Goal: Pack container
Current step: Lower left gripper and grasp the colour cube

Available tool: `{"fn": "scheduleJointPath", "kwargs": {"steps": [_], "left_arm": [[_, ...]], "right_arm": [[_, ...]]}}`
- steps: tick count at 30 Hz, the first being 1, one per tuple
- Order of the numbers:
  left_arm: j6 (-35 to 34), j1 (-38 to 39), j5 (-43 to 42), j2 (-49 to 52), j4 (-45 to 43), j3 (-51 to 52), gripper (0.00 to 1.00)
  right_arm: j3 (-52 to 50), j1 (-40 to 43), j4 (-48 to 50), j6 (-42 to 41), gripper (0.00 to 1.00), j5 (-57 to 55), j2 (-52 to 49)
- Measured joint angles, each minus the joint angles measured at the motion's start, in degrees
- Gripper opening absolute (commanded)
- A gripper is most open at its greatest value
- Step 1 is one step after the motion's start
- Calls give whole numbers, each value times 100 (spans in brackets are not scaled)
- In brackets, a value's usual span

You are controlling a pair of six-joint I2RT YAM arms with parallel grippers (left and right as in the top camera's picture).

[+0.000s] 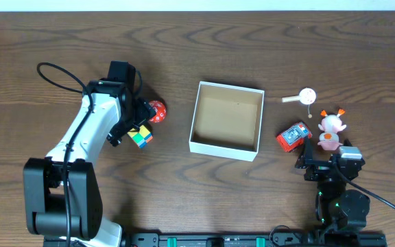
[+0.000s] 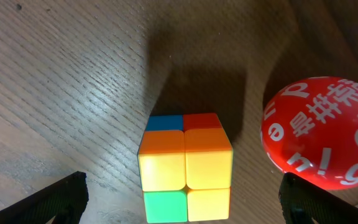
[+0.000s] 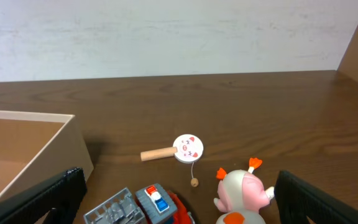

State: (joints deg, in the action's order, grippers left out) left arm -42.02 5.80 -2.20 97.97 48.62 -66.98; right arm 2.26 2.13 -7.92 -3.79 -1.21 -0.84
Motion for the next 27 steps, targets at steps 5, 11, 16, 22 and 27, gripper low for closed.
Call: {"fn": "scheduleJointPath", "kwargs": {"steps": [5, 11, 16, 22, 27], "left_arm": [[0, 0, 2, 20, -11, 0, 98], [0, 0, 2, 20, -81, 50, 98], [-2, 0, 2, 20, -280, 378, 98], [-2, 0, 4, 28, -540, 634, 98], [-2, 0, 42, 28, -715, 654, 98]], "right_arm": [[0, 0, 0, 0, 99, 0, 2], [0, 0, 0, 0, 99, 0, 0], [0, 0, 0, 0, 99, 0, 2], [0, 0, 0, 0, 99, -2, 0], [0, 0, 0, 0, 99, 0, 2]]}}
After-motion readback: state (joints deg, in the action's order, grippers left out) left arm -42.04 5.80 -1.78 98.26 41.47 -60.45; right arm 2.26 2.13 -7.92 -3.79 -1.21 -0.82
